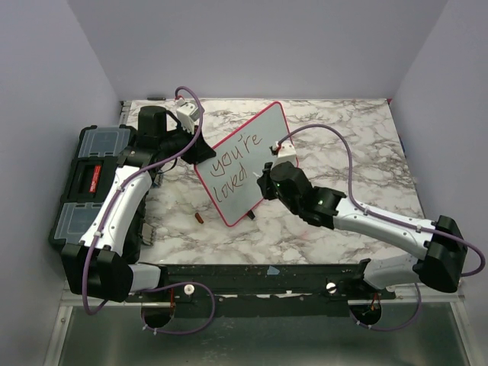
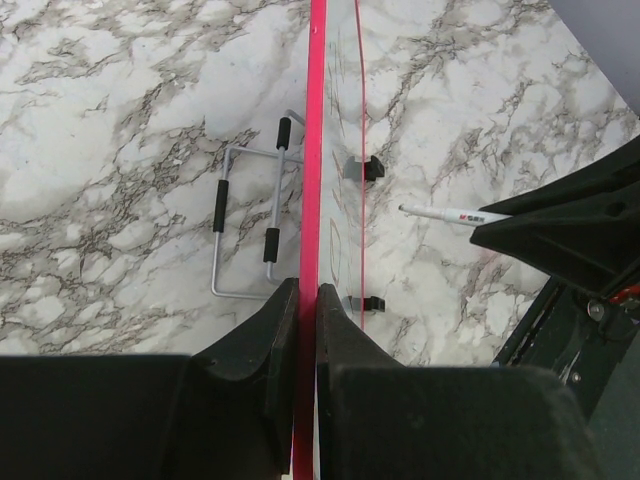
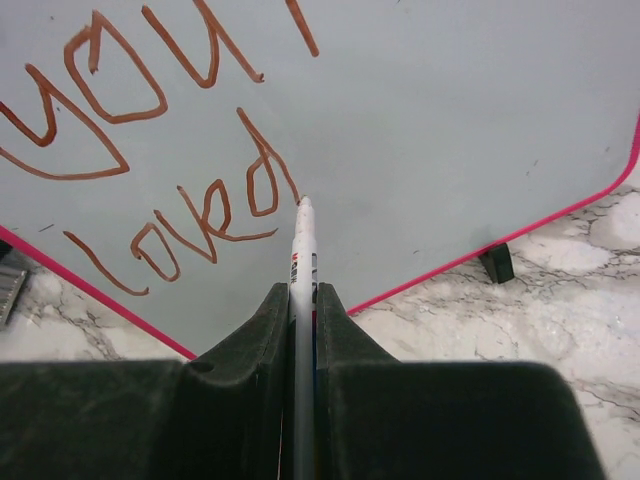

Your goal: Write a sentence on the whiteboard

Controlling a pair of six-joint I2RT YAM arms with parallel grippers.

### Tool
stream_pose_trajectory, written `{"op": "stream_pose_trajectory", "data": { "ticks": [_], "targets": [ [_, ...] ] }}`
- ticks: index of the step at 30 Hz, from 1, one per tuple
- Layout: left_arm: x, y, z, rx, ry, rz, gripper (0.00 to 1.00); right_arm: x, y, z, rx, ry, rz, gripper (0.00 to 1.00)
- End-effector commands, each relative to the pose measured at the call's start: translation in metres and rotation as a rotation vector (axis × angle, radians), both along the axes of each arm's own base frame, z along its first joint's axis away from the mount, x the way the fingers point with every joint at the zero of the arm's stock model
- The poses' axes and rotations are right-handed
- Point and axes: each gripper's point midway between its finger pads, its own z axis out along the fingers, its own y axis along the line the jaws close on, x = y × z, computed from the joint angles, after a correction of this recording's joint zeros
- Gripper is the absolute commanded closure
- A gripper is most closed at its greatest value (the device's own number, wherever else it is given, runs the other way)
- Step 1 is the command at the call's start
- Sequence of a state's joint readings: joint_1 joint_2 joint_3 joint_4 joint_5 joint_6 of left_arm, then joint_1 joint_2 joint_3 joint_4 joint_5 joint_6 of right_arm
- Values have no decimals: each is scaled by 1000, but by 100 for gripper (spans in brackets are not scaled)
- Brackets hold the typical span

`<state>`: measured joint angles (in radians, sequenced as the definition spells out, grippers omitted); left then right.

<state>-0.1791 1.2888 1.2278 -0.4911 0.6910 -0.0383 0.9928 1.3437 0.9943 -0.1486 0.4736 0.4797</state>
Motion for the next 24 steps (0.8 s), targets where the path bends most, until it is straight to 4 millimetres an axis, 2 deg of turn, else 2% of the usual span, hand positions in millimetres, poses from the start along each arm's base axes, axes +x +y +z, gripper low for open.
{"op": "stream_pose_trajectory", "data": {
  "ticks": [1, 8, 16, 24],
  "targets": [
    [3, 2, 12, 18, -87, 1, 100, -3, -25, 8, -32, -24, -55, 99],
    [3, 1, 13, 15, -91, -4, 100, -8, -41, 6, -48, -33, -70, 99],
    [2, 0, 15, 12, -93, -10, 100, -20, -48, -3, -23, -7, -56, 99],
    [2, 0, 15, 10, -94, -12, 100, -24, -53, -7, -24, -1, -56, 99]
  ]
}}
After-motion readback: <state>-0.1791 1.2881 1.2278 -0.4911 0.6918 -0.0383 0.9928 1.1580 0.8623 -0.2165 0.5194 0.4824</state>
